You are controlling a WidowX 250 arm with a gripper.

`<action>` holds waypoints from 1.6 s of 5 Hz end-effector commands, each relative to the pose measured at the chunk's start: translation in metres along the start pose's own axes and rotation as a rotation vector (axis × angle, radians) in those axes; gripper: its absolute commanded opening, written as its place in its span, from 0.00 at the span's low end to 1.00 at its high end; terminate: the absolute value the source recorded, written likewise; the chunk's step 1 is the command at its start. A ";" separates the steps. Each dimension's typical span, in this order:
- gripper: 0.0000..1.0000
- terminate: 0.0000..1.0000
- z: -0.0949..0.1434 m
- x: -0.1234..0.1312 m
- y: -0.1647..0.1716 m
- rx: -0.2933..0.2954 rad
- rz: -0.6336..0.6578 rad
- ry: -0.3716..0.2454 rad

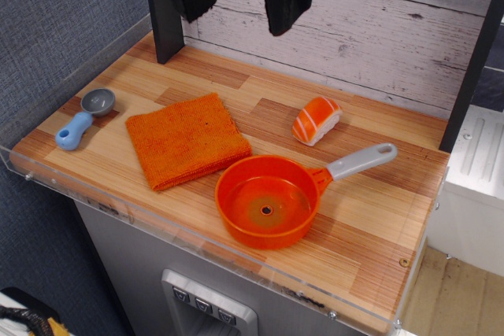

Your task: Put the sushi on top of the napkin towards the top part of the napkin.

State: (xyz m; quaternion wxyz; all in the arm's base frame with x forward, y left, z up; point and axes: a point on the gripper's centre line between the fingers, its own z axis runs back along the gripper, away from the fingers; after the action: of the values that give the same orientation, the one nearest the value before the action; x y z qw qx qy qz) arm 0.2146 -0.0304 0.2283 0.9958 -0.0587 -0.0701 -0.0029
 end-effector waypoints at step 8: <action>1.00 0.00 -0.084 0.132 -0.014 -0.018 -0.076 -0.081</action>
State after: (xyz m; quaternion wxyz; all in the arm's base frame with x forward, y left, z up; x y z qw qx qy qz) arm 0.3545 -0.0526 0.1480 0.9935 -0.0648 -0.0868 -0.0347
